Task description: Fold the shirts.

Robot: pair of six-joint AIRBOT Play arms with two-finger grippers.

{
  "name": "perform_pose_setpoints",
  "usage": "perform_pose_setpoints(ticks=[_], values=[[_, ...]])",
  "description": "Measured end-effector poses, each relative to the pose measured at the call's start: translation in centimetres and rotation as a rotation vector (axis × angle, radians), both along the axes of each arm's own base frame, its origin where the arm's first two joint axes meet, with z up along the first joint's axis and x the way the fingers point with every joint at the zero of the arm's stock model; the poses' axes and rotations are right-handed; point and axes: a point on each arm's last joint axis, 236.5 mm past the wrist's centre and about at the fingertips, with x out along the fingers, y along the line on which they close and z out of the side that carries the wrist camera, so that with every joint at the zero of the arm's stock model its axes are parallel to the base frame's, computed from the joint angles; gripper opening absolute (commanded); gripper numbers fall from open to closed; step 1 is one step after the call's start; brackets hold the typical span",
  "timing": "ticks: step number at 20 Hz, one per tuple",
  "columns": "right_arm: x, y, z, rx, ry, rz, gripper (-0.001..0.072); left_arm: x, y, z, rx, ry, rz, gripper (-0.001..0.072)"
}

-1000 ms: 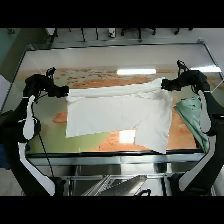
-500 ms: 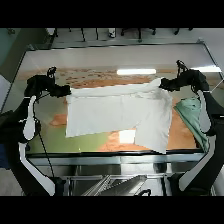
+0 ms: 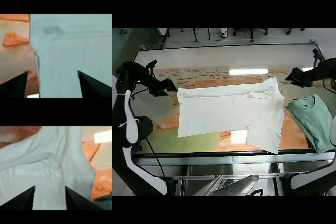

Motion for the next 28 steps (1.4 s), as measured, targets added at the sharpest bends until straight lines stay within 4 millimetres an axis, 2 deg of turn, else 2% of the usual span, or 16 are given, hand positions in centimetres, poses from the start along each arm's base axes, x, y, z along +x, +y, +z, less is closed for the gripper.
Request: perform_pose_setpoints(ticks=[2, 4, 7, 9, 11, 13, 15, 16, 18, 20, 25, 28], values=[[-4.5, -0.9, -0.4, -0.002, 0.084, -0.017, 0.0433, -5.0, 0.5, -1.3, -0.024, 0.127, 0.025, 0.0697], [-9.6, -1.4, -2.0, 0.014, 0.172, -0.054, 0.0433, -10.5, 0.4, -3.8, -0.051, 0.246, 0.055, 0.0697], [-16.8, -1.5, -5.4, 0.058, 0.288, -0.121, 0.0433, -17.7, -1.4, -7.7, -0.123, 0.362, 0.08, 0.0697], [-20.4, -1.7, -7.4, 0.087, 0.344, -0.164, 0.0433, -20.7, -3.2, -9.4, -0.186, 0.387, 0.088, 0.0697], [-23.0, -1.5, -9.1, 0.118, 0.386, -0.193, 0.0433, -22.3, -4.7, -10.0, -0.248, 0.393, 0.101, 0.0697], [-24.6, -0.5, -10.3, 0.164, 0.412, -0.199, 0.0434, -22.4, -5.3, -10.3, -0.27, 0.375, 0.111, 0.0695], [-25.6, 0.7, -11.2, 0.21, 0.423, -0.199, 0.0433, -21.0, -4.9, -10.6, -0.257, 0.31, 0.126, 0.0395], [-25.9, 1.2, -11.7, 0.232, 0.425, -0.2, 0.0434, -19.7, -4.4, -10.6, -0.238, 0.265, 0.136, 0.0349], [-26.3, 2.3, -12.6, 0.279, 0.434, -0.195, 0.0434, -18.0, -3.5, -10.3, -0.205, 0.202, 0.137, 0.0349], [-26.4, 3.0, -13.4, 0.32, 0.44, -0.192, 0.0434, -17.2, -3.6, -9.5, -0.214, 0.183, 0.13, 0.035], [-25.7, 3.7, -14.0, 0.368, 0.415, -0.194, 0.0433, -17.9, -3.3, -8.2, -0.256, 0.217, 0.116, 0.0368], [-25.4, 4.0, -14.4, 0.39, 0.416, -0.204, 0.0433, -17.3, -2.5, -8.3, -0.25, 0.192, 0.144, 0.0366]])
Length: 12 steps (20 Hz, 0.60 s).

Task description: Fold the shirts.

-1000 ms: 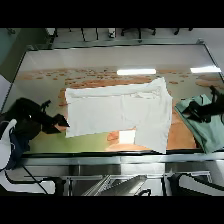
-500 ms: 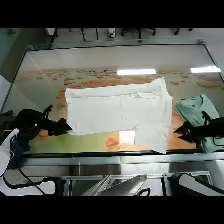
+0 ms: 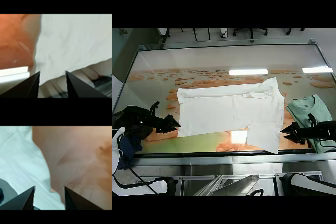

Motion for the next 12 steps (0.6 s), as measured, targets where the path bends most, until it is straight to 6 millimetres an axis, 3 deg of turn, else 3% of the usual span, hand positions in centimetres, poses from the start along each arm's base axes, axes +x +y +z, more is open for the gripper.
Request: perform_pose_setpoints(ticks=[5, 9, 11, 12], values=[[0.3, 1.1, -1.1, 0.037, 0.023, 0.005, 0.043, 1.4, -1.1, -0.6, 0.027, -0.048, -0.01, 0.0366], [0.7, 3.0, -1.3, 0.048, 0.014, 0.061, 0.043, 0.3, -2.8, -2.0, 0.0, 0.016, -0.064, 0.0366], [0.7, 3.4, -1.4, 0.051, 0.012, 0.074, 0.0421, -0.3, -2.7, -2.0, -0.017, 0.043, -0.067, 0.0366], [0.7, 3.4, -1.4, 0.05, 0.009, 0.079, 0.0298, -0.5, -2.2, -1.8, -0.018, 0.047, -0.059, 0.0366]])
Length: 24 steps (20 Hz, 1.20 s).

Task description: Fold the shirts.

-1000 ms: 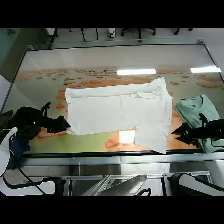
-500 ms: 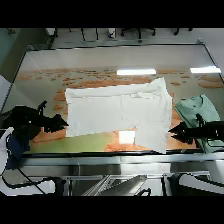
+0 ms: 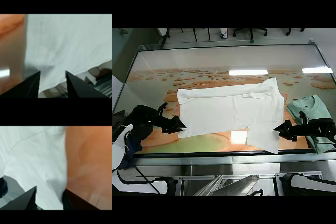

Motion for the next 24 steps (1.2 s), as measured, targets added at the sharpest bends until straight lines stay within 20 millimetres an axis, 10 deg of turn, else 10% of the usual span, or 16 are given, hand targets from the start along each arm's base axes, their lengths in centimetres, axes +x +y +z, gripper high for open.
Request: perform_pose_setpoints(ticks=[9, 16, 17, 18, 19, 24], values=[[0.1, 0.0, -0.2, -0.012, -0.015, 0.015, 0.0224, -0.9, 7.0, 1.8, 0.059, -0.032, 0.156, 0.0368], [0.3, 0.0, -0.2, -0.011, -0.02, 0.012, 0.0224, -0.2, 2.0, -1.0, -0.012, 0.035, 0.07, 0.0365], [0.3, 0.0, -0.2, -0.012, -0.021, 0.013, 0.0224, 0.3, 1.2, -1.2, -0.009, 0.03, 0.043, 0.0284], [0.3, 0.0, -0.2, -0.012, -0.022, 0.014, 0.0213, 1.0, 0.5, -1.3, 0.0, 0.015, 0.018, 0.003], [0.3, 0.0, -0.2, -0.012, -0.023, 0.015, 0.0013, 1.7, -0.1, -1.5, 0.009, -0.001, -0.007, 0.0015], [0.2, -0.2, 0.3, -0.016, -0.026, 0.038, 0.0019, 2.2, -1.2, -0.3, 0.059, 0.001, -0.106, 0.0014]])
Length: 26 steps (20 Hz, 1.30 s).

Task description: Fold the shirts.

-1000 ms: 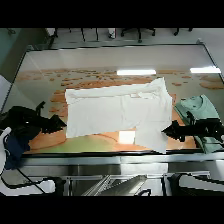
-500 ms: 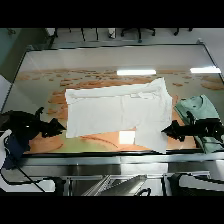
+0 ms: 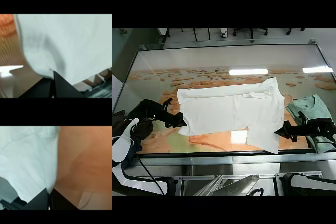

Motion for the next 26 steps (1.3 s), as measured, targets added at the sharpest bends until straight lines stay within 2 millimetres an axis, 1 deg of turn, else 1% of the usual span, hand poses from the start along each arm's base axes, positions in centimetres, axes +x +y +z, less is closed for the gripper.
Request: perform_pose_setpoints(ticks=[2, 3, 6, 8, 9, 11, 12, 13, 15, 18, 20, 22, 23, 26], values=[[-0.3, -0.5, 0.2, -0.027, 0.015, 0.002, 0.0019, -1.2, 1.4, 0.6, 0.064, 0.036, -0.017, 0.0014], [-0.8, -0.9, 0.3, -0.052, 0.034, 0.005, 0.0019, -1.9, 2.3, 0.9, 0.091, 0.049, -0.012, 0.0015], [-3.2, -2.7, 0.5, -0.168, 0.116, 0.023, 0.0019, -4.4, 4.7, 1.7, 0.138, 0.087, 0.029, 0.0014], [-4.0, -3.4, 1.2, -0.217, 0.133, 0.023, 0.0019, -5.7, 5.8, 1.9, 0.148, 0.107, 0.061, 0.0015], [-4.1, -3.5, 1.8, -0.231, 0.126, 0.025, 0.002, -6.2, 6.4, 1.9, 0.155, 0.114, 0.081, 0.0015], [-3.2, -2.9, 3.0, -0.232, 0.076, 0.029, 0.002, -6.4, 7.1, 2.2, 0.161, 0.11, 0.103, 0.0014], [-2.3, -2.5, 3.7, -0.222, 0.035, 0.036, 0.002, -5.9, 7.5, 2.5, 0.17, 0.093, 0.11, 0.0015], [-0.9, -1.9, 4.6, -0.214, -0.018, 0.042, 0.002, -5.0, 7.7, 3.0, 0.177, 0.064, 0.115, 0.0015], [2.4, -1.2, 6.2, -0.219, -0.128, 0.054, 0.002, -2.6, 7.9, 4.5, 0.184, -0.003, 0.118, 0.0015], [8.8, -0.3, 9.1, -0.252, -0.295, 0.077, 0.002, 2.0, 7.8, 7.0, 0.192, -0.102, 0.126, 0.0015], [13.2, 0.1, 10.5, -0.273, -0.382, 0.095, 0.002, 4.9, 7.5, 8.0, 0.196, -0.147, 0.123, 0.0015], [17.0, 0.6, 11.0, -0.282, -0.433, 0.106, 0.002, 7.5, 6.9, 8.2, 0.196, -0.175, 0.112, 0.0015], [18.7, 0.8, 10.9, -0.286, -0.452, 0.114, 0.0021, 8.8, 6.7, 8.0, 0.198, -0.191, 0.109, 0.0015], [22.7, 0.8, 9.9, -0.296, -0.484, 0.116, 0.0021, 12.5, 6.0, 7.0, 0.198, -0.221, 0.117, 0.0015]])
